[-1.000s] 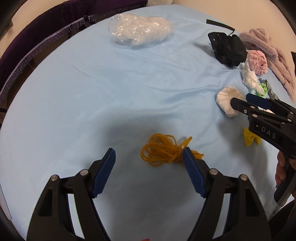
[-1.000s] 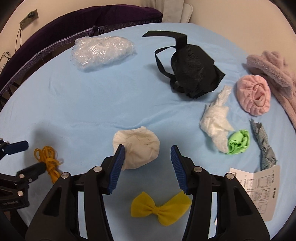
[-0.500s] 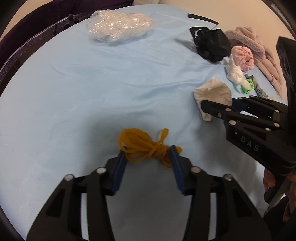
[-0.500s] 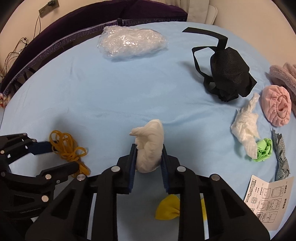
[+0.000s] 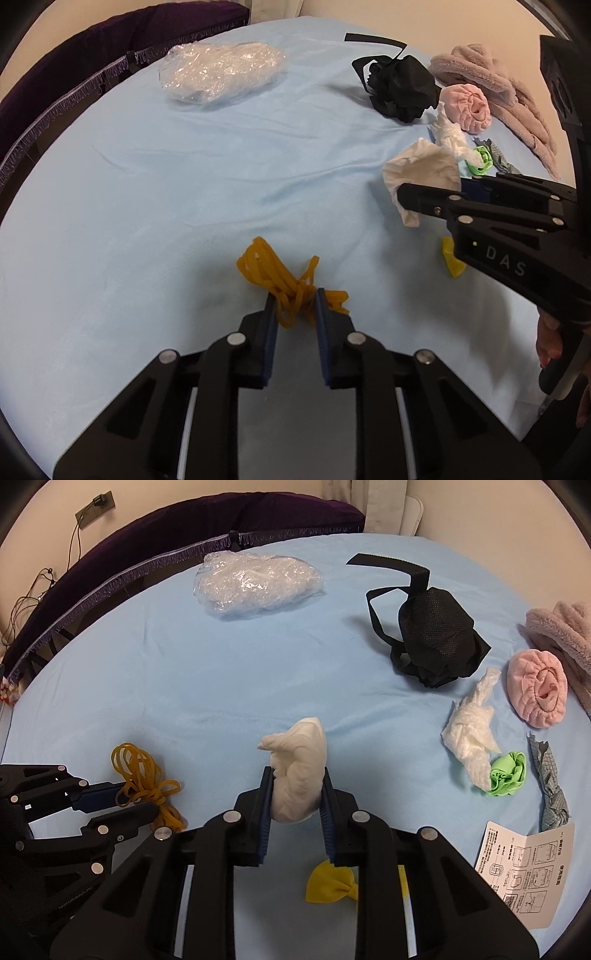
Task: Collect trash
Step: 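Grasp the orange rubber band with the left tool while the right tool grasps the white tissue, then carry the rubber band and tissue with both tools over the grey bin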
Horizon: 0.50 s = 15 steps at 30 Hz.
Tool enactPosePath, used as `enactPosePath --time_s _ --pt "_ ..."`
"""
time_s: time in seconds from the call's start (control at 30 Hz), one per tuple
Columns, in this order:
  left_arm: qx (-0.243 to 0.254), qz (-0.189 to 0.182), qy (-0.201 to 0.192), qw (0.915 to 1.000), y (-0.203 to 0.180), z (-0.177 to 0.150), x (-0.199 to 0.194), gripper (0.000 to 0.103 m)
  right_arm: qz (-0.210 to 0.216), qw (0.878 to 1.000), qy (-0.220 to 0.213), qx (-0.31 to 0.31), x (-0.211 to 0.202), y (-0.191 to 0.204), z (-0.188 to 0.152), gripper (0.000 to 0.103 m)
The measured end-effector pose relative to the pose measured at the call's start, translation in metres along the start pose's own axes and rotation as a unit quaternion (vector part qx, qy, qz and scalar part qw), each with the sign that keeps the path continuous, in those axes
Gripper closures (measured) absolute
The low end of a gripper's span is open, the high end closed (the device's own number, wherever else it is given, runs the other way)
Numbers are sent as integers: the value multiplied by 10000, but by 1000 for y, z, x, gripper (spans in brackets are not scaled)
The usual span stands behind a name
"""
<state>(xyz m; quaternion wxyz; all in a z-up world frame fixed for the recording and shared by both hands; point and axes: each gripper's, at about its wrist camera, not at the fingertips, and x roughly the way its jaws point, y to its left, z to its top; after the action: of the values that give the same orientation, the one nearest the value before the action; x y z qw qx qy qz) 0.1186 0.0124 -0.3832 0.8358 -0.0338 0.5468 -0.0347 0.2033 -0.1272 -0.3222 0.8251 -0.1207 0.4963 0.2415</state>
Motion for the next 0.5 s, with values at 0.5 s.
enactPosePath --time_s 0.5 --pt "-87 166 -302 9994 5 -11 -52 85 -125 9995 -297 -3 -52 18 -9 81"
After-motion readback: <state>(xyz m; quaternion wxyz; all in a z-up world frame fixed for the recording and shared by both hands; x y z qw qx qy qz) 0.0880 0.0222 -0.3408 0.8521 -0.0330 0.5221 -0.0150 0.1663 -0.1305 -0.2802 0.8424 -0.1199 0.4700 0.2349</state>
